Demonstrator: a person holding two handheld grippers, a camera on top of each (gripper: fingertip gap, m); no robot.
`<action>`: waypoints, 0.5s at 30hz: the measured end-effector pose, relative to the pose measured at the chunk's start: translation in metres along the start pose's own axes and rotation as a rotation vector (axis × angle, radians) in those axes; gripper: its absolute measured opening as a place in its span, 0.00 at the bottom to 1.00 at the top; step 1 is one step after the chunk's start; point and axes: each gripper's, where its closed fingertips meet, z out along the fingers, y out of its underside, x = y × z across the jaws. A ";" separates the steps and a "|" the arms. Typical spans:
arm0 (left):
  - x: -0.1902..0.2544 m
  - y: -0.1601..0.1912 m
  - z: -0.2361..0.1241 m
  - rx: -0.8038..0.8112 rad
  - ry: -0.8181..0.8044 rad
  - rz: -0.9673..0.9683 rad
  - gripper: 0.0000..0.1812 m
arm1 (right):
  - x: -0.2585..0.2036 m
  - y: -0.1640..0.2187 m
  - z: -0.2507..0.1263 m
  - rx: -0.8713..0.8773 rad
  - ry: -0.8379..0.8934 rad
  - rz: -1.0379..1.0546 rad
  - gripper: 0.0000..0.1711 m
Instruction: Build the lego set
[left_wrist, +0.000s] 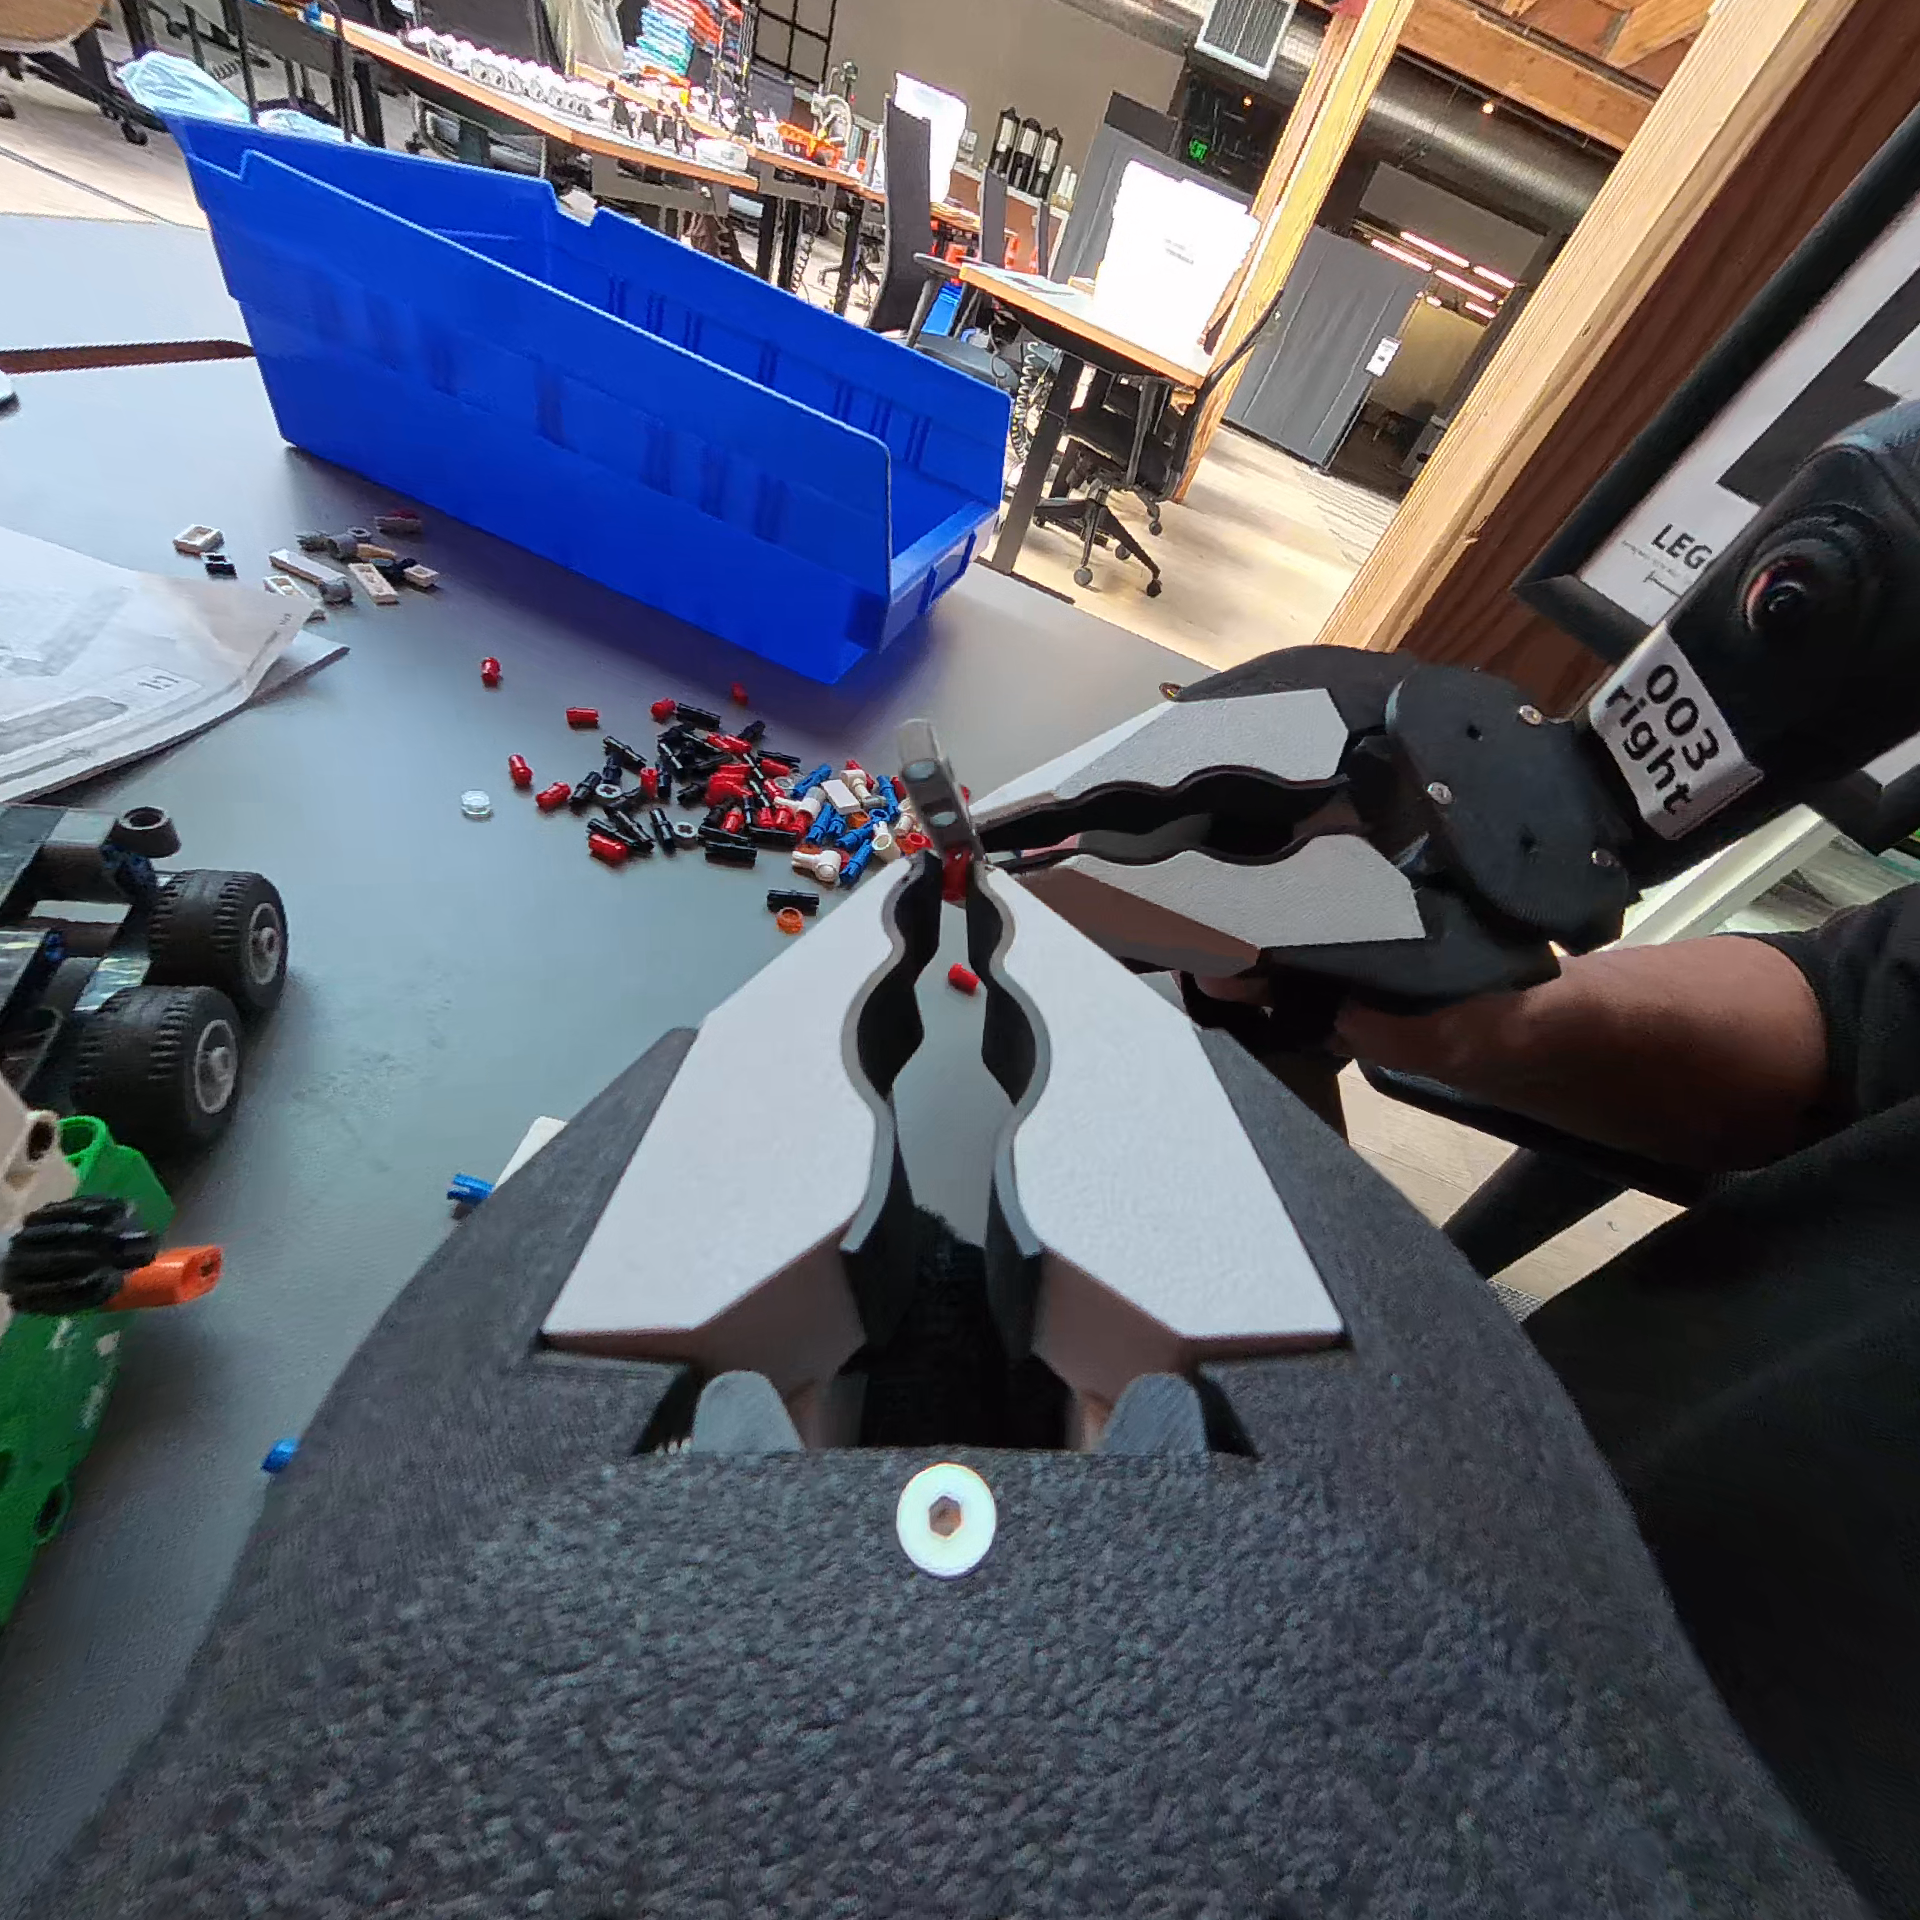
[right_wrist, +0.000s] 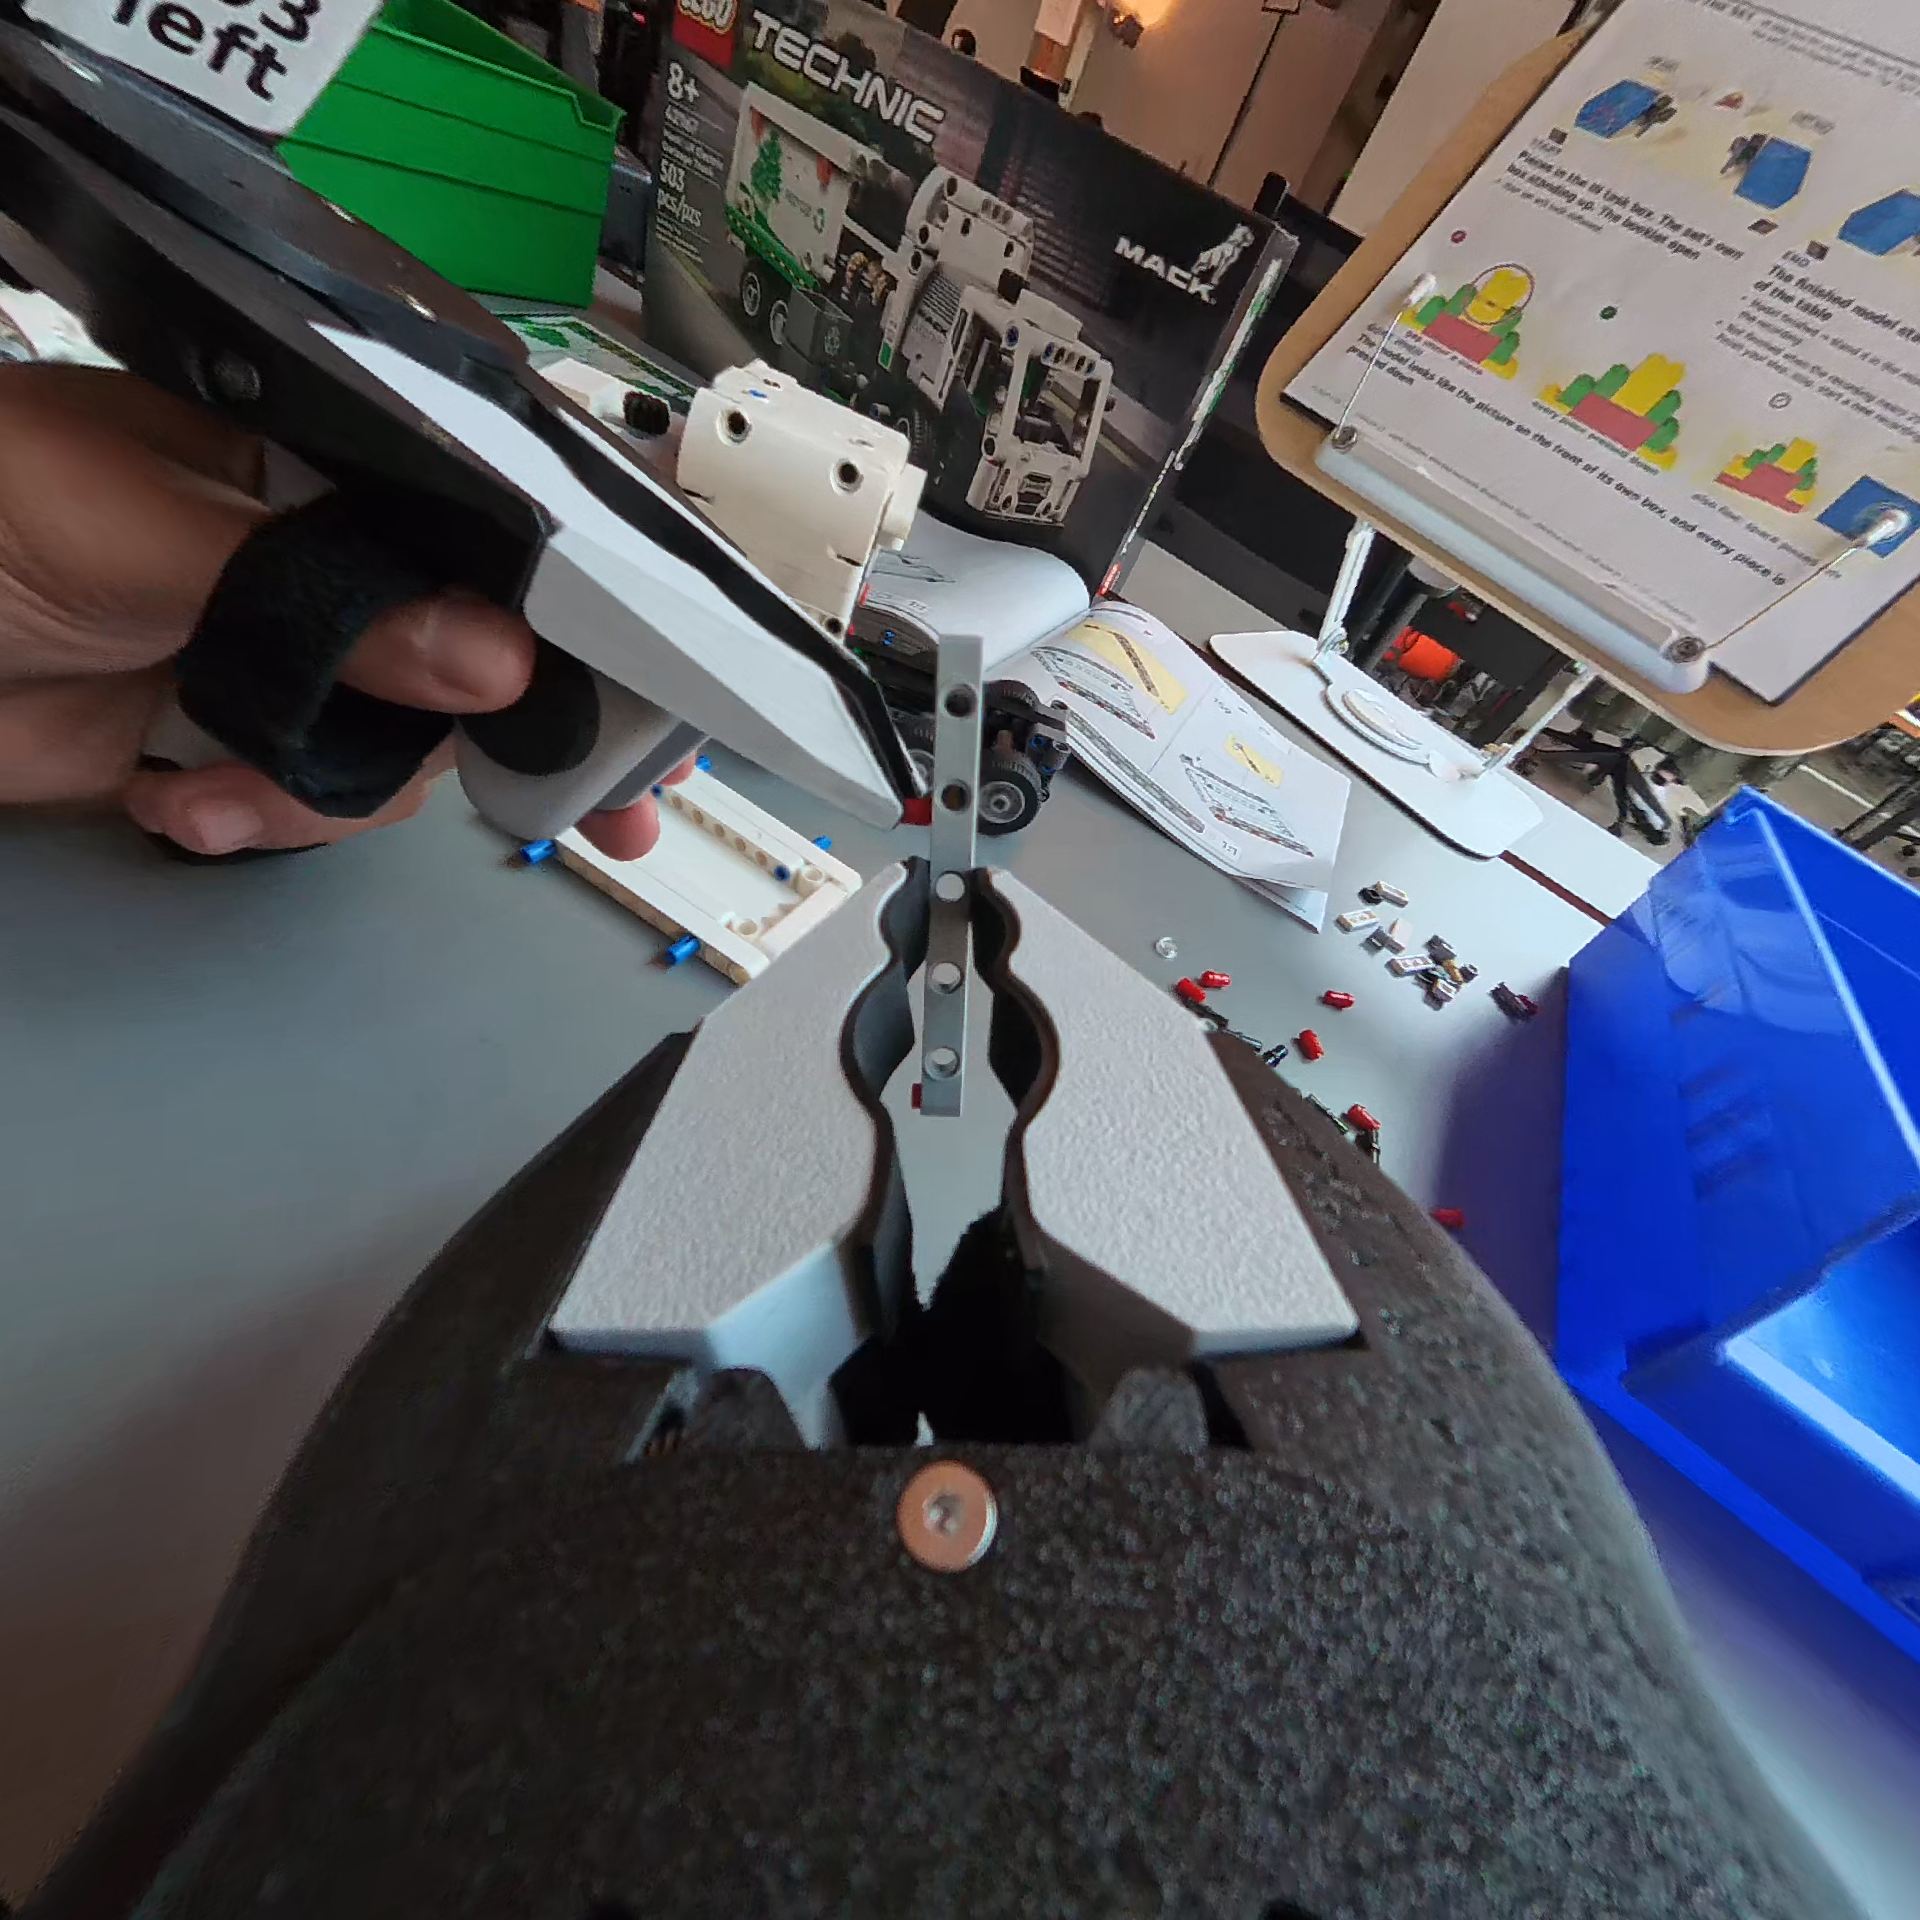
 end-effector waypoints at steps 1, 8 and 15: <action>-0.001 0.000 0.000 0.001 -0.005 -0.001 0.01 | 0.001 0.000 0.000 -0.002 0.011 -0.008 0.04; -0.003 0.002 0.002 -0.014 -0.019 -0.006 0.01 | 0.002 0.000 0.002 -0.010 0.034 0.011 0.04; -0.004 0.003 0.002 -0.019 -0.022 -0.015 0.01 | 0.001 0.000 0.004 -0.018 0.052 -0.017 0.04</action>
